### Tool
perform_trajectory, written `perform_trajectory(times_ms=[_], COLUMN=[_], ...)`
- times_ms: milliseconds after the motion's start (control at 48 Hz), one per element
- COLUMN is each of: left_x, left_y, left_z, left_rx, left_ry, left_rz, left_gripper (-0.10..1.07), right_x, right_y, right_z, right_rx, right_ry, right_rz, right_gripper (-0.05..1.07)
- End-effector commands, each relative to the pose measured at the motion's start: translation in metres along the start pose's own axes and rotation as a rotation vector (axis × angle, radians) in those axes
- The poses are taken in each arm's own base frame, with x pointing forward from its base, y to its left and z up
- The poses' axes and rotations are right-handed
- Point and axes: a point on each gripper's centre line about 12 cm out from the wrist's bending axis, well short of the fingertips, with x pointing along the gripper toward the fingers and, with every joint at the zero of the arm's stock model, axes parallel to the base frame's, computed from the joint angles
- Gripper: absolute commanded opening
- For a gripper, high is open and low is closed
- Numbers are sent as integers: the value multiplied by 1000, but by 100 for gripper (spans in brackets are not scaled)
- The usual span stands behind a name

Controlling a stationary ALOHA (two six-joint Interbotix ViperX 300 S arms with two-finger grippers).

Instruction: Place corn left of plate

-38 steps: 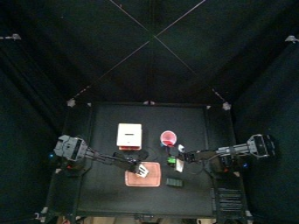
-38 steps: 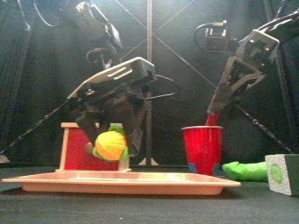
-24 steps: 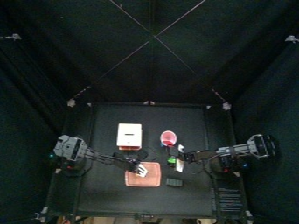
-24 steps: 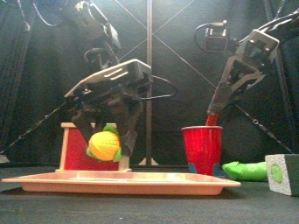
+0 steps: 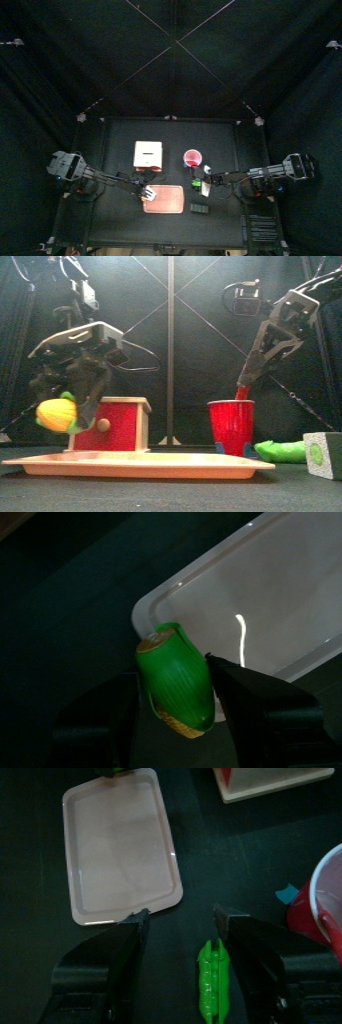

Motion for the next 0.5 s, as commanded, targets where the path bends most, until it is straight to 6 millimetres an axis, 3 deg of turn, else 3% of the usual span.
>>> perform_trajectory(times_ms=[0,250,479], left_x=[-13,-11,-2], left_y=[8,35,47], left_z=[-8,-25,-34], left_rx=[-24,-51,-65], left_ry=[0,-5,6], left_rz=[-35,-53,-87], left_gripper=[81,81,81], right_x=[-3,-2,-2], right_y=[2,2,2], right_z=[8,8,8], right_rx=[3,-1,-1], right_ry=[-29,-26,-26], right_rz=[8,7,7], right_gripper=[88,88,88])
